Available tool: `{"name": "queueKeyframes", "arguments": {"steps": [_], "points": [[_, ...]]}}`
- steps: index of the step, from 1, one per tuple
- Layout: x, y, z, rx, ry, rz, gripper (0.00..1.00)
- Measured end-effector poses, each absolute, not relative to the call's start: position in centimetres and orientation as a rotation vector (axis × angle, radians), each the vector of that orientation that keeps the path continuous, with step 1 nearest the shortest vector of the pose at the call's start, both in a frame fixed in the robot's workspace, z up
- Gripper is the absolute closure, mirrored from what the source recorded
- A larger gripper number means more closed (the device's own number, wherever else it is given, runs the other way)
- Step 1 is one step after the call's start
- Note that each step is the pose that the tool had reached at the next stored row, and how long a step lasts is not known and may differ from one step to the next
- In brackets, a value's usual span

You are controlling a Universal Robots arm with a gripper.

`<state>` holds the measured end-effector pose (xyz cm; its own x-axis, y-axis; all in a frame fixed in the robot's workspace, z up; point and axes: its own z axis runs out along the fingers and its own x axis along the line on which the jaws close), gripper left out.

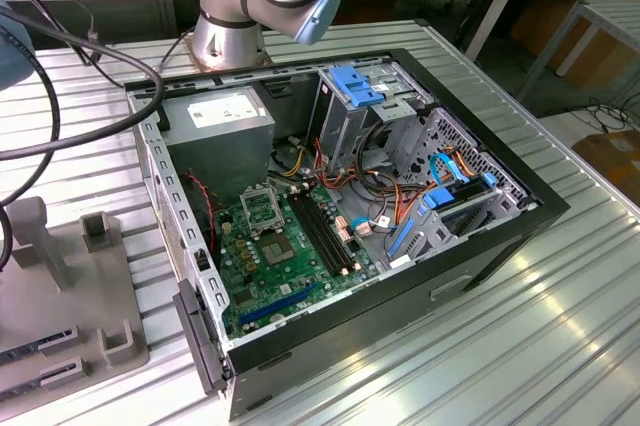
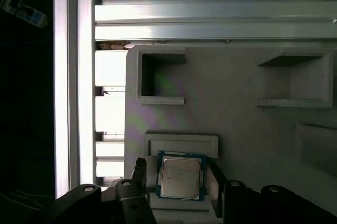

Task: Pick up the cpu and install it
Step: 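Pick up the cpu and move it towards the insertion slot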

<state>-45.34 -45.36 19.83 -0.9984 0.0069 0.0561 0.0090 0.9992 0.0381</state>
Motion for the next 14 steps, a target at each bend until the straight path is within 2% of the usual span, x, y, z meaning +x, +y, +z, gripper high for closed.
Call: {"name": "queueKeyframes", "arguments": {"steps": [14], "points": [[-45.34, -45.57, 19.13, -0.042, -3.085, -0.060, 0.43]]}}
